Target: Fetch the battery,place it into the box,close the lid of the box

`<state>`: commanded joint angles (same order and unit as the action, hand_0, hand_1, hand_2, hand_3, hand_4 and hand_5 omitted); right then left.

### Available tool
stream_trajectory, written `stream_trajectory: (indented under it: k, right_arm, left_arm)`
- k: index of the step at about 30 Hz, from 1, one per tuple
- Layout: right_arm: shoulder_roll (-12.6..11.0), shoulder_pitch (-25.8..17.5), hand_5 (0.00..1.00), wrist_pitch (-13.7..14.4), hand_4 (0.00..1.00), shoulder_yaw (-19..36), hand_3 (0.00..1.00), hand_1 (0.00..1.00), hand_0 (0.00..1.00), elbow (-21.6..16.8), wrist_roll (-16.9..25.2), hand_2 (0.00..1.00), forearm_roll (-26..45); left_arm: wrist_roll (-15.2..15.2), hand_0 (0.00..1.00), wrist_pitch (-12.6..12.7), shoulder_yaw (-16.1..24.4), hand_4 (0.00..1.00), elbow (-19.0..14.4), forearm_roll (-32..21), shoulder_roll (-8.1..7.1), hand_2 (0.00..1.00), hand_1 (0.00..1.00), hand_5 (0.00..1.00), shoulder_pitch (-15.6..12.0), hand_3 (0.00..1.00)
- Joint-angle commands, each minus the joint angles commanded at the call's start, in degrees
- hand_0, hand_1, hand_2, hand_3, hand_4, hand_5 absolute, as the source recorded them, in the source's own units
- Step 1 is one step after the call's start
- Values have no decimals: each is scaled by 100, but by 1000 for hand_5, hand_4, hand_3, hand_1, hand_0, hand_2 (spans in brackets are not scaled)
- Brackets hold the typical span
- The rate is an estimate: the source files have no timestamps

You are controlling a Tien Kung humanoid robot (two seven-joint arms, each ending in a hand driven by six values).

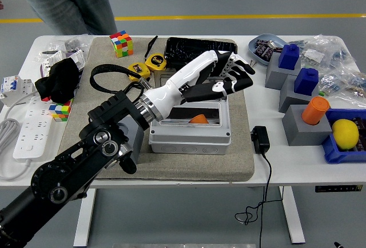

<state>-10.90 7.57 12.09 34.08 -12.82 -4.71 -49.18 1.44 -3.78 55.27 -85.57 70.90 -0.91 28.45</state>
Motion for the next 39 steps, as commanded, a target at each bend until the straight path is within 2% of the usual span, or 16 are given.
stream_trajectory:
  k: [4, 5, 6, 9, 11, 12, 15, 21, 27, 32, 39]
  right_arm:
    - [-2, 1, 998, 0, 998, -11, 738, 692, 753, 6, 3, 705, 17]
    - [-2, 1, 998, 0, 998, -14, 738, 692, 753, 8, 3, 705, 21]
    - [-2, 0, 998, 1, 998, -21, 737, 692, 751, 10, 3, 704, 27]
    - [-1, 3, 998, 1, 998, -27, 737, 692, 751, 11, 2, 704, 32]
    - [-1, 6, 998, -1, 998, -23, 737, 692, 751, 7, 1, 704, 27]
    - [-1, 7, 998, -1, 998, -21, 737, 692, 752, 6, 1, 705, 24]
    - [0, 9, 998, 2, 998, -13, 737, 692, 752, 7, 1, 705, 20]
    - [-5, 12, 998, 7, 998, -11, 737, 690, 752, 16, 1, 705, 23]
    - [-9, 10, 998, 1, 998, 21, 737, 691, 751, 10, 1, 705, 5]
    - [-22, 4, 998, 6, 998, 8, 737, 691, 752, 18, 2, 705, 17]
    - [-29, 10, 998, 1, 998, 30, 737, 692, 752, 8, 3, 705, -4]
  left_arm:
    - [133, 571, 328, 231, 998, 446, -989, 19, 678, 706, 734, 140, 660]
    - [153, 571, 393, 256, 998, 554, -1097, 21, 678, 706, 734, 168, 660]
    - [169, 751, 452, 277, 998, 658, -1027, 23, 728, 789, 751, 196, 694]
    - [211, 751, 739, 296, 998, 1061, -330, 32, 728, 789, 751, 302, 694]
    - [216, 751, 815, 265, 998, 1285, 154, 23, 728, 789, 751, 341, 694]
    - [209, 900, 835, 248, 998, 1376, 377, 19, 779, 882, 765, 350, 719]
    - [160, 900, 821, 163, 998, 1504, 1122, -1, 779, 882, 765, 345, 719]
    - [52, 935, 621, -68, 998, 1461, 2575, -80, 782, 895, 783, 300, 713]
    - [-154, 937, 232, -440, 998, 1143, 4027, -331, 765, 886, 791, 250, 703]
    - [-237, 926, 122, -736, 998, 838, 5146, -551, 733, 853, 782, 248, 694]
    - [-261, 917, 140, -848, 998, 530, 5278, -673, 726, 835, 793, 221, 695]
